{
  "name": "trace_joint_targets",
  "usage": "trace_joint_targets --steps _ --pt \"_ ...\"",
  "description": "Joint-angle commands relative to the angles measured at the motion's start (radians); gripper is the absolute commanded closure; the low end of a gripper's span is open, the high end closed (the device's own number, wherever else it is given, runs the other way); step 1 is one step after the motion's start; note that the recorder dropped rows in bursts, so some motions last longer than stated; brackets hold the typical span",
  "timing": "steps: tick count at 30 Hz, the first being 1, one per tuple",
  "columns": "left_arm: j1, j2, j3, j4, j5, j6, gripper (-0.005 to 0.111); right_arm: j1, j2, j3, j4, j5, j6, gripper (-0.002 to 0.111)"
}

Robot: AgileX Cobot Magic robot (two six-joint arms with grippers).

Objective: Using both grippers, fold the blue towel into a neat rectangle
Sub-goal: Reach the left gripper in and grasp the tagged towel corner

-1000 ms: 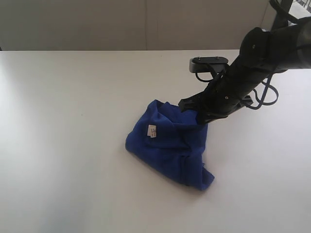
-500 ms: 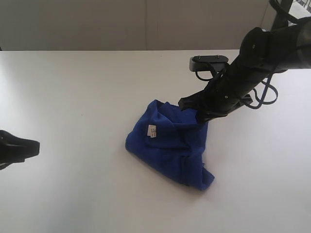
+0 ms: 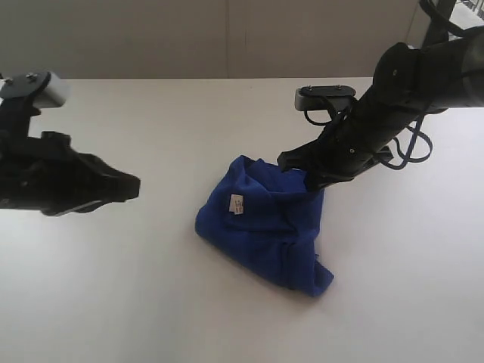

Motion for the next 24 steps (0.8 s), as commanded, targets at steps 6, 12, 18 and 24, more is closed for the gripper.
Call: trace_joint_targets --steps 6,12,18,24 --pt "-0.158 0.328 -0.192 -0.118 -0.094 -0.004 0.107 -0.002 -0.010 0.004 -0.010 -0.039 -0.006 0.108" --pt "-0.208 0.495 -0.299 -0.141 -0.090 -0.004 0.107 -0.002 -0.010 0.004 -0.010 -0.052 -0.006 0.108" --pt "-0.215 0.568 -0.338 -0.179 -0.085 -0.004 0.106 -0.002 -0.010 0.004 -0.010 -0.057 -0.006 0.108" --pt "-0.215 0.594 -0.338 -0.183 -0.089 -0.004 0.082 -0.002 -0.010 0.004 -0.010 -0.069 -0.006 0.108"
